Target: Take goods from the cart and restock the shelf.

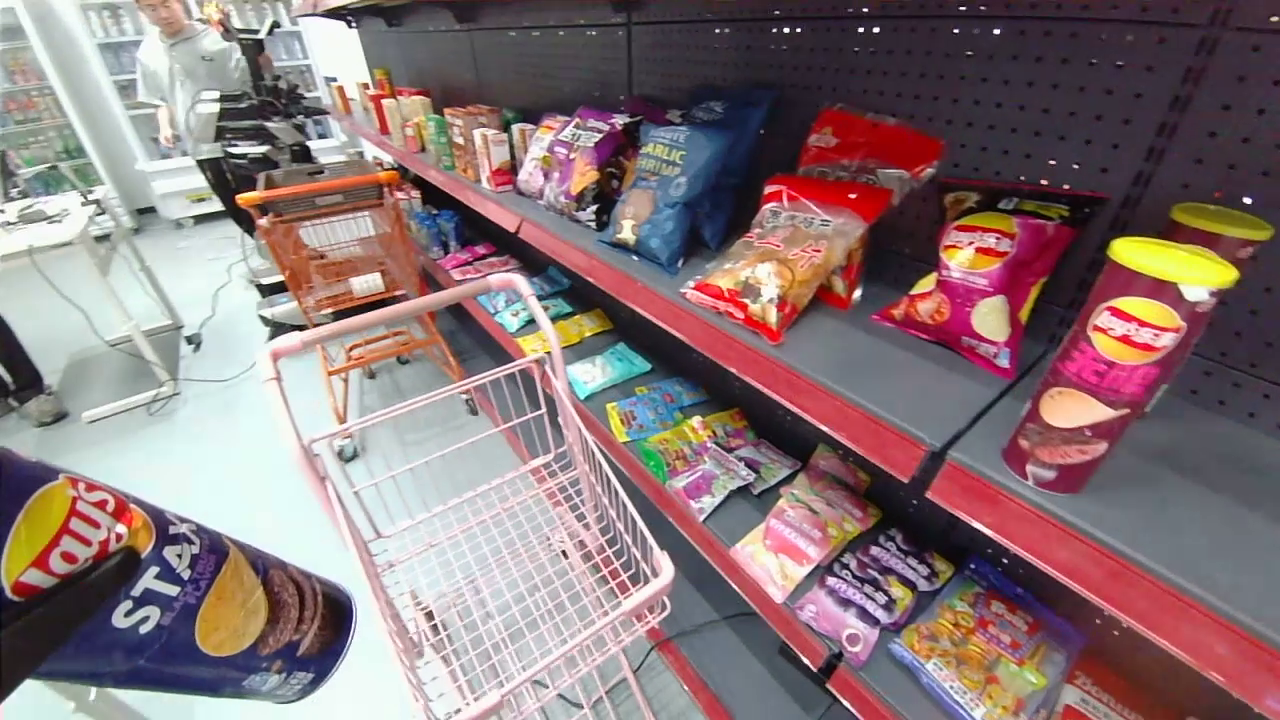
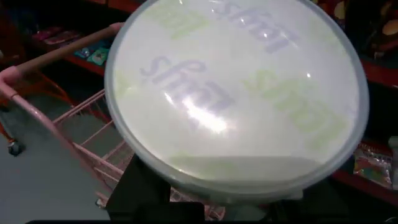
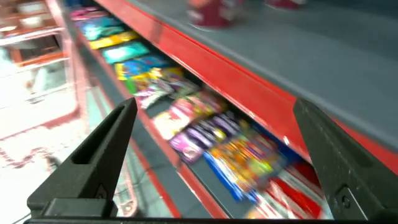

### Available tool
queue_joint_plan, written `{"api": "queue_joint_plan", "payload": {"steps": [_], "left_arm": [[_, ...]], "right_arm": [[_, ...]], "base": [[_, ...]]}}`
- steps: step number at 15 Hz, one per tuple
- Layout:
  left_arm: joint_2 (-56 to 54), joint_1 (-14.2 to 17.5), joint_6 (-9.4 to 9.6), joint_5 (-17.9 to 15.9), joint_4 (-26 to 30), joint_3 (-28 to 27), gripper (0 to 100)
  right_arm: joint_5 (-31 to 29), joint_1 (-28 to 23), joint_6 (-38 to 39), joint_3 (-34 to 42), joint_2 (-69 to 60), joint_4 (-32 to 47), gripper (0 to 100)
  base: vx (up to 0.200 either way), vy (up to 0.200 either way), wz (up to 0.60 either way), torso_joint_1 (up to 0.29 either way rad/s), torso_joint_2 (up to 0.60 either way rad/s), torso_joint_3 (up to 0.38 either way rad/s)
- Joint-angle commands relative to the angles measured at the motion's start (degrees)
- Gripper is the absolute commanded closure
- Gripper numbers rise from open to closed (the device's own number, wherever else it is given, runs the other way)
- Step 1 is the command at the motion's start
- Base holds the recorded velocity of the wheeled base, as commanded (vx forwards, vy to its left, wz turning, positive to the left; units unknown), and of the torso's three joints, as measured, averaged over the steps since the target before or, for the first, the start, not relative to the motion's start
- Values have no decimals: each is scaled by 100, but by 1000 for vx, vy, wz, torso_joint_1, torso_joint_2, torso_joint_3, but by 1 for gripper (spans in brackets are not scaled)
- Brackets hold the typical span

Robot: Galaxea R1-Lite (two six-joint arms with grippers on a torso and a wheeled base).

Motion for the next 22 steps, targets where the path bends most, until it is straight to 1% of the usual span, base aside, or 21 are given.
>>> {"api": "queue_joint_plan", "payload": {"steps": [1,3,11,22], "left_arm": [[-14,-3,-21,-37,-8,68,100],[-164,-3,-21,-63,-16,200,100],[-287,-3,-21,-63,-8,217,100],[-287,-11,-21,-72,-8,261,100]], "right_arm": [[10,-1,-1,0,2,-1,0],[1,-1,-10,0,2,-1,0],[10,-1,7,0,2,-1,0],[10,-1,7,0,2,-1,0]], "base": [[0,0,600,193,-437,-256],[0,0,0,139,-332,-190],[0,0,0,5,-16,-8],[0,0,-600,4,2,1]]}}
